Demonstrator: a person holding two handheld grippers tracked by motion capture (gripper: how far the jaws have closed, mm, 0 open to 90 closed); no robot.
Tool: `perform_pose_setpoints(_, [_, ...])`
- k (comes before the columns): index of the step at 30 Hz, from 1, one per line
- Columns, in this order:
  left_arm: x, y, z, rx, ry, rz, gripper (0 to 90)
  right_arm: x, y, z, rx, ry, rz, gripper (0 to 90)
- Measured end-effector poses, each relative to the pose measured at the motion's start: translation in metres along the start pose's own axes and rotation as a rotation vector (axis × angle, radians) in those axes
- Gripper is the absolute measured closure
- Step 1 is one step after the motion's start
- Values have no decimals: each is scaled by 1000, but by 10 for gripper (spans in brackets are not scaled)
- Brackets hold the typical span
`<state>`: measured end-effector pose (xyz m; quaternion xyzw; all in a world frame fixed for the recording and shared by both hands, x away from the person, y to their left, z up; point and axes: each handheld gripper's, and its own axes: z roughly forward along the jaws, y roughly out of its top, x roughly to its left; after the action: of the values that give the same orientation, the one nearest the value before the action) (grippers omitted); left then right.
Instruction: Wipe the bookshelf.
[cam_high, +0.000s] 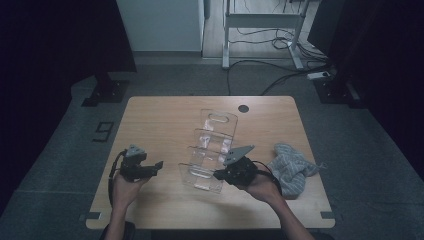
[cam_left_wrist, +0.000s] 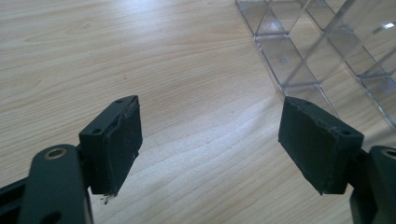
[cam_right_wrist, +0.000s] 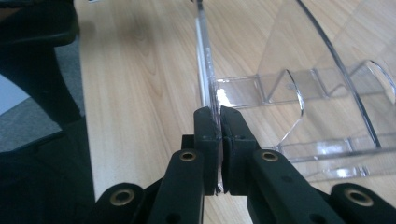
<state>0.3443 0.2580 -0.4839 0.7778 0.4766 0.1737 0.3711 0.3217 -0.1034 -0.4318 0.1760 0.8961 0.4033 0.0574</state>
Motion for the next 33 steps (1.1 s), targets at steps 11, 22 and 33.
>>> perform_pose_setpoints(11, [-26, 6, -6, -11, -68, 79, 159, 1, 6, -10, 1, -16, 32, 793])
perform_pose_setpoints(22, [-50, 12, -10, -22, -126, 154, 140, 6, 12, -2, 23, 19, 11, 851])
perform_pose_setpoints(33, [-66, 20, -3, -63, -144, 195, 170, 14, 23, 10, 31, 50, 3, 828])
